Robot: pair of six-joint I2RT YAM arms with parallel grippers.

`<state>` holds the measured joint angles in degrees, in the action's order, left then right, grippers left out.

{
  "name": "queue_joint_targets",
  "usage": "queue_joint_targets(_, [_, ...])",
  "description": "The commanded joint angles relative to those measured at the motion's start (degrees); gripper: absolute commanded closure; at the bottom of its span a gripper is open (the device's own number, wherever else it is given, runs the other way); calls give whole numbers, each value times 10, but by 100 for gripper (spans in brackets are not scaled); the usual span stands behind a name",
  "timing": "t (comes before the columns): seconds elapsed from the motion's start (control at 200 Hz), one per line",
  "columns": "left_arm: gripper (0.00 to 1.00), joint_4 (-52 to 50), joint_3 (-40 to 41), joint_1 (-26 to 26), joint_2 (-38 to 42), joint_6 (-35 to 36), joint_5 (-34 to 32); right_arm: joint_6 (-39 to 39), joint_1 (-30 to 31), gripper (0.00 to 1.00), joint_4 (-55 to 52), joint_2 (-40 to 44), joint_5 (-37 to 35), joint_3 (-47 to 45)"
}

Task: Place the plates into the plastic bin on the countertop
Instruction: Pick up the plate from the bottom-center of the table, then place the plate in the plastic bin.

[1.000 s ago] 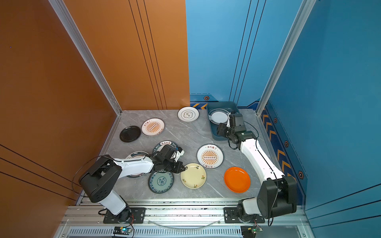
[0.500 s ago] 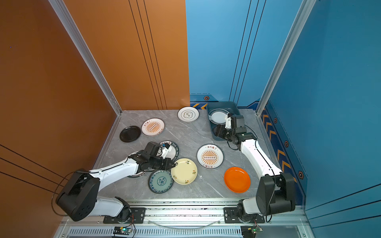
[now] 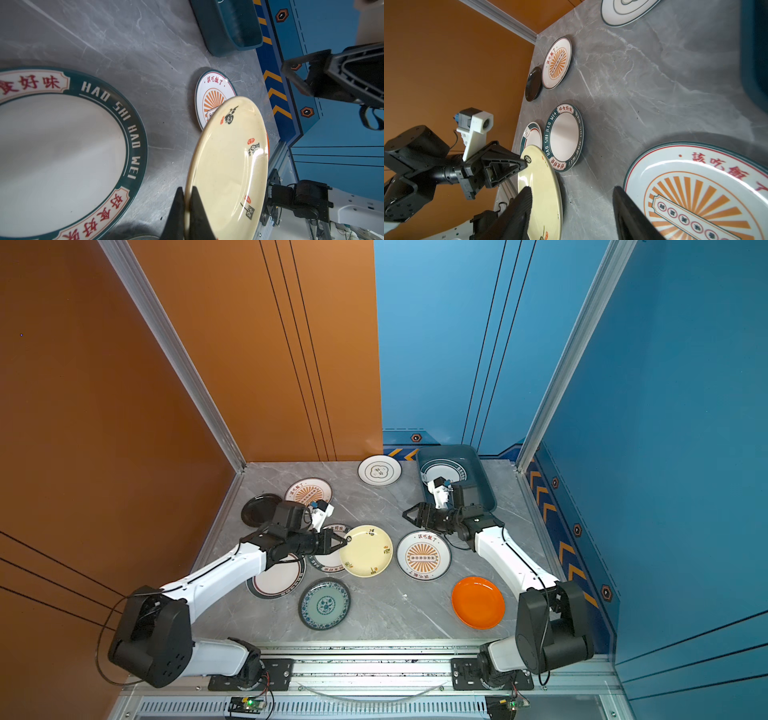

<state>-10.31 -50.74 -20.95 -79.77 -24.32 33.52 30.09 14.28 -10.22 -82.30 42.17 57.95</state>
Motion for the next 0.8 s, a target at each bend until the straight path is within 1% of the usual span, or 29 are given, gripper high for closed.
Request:
queue_joint_targets(0.0, [100, -23, -26, 3, -15, 13, 26, -19, 21, 36, -2, -14, 21, 7])
queue_joint_targets(0.245, [100, -15, -36, 6, -21, 7, 25, -18, 39, 37, 6, -29, 41, 5])
queue_joint_targets(0.476, [100, -11, -48, 6, -22, 4, 28, -26, 48, 39, -5, -47, 46, 8])
queue_joint_targets(0.716, [100, -12, -54, 8, -34, 7, 26, -30, 69, 47, -8, -69, 75, 19])
queue_joint_targets(0.796, [100, -11, -55, 8, -35, 3, 28, -33, 73, 53, -16, -78, 81, 24])
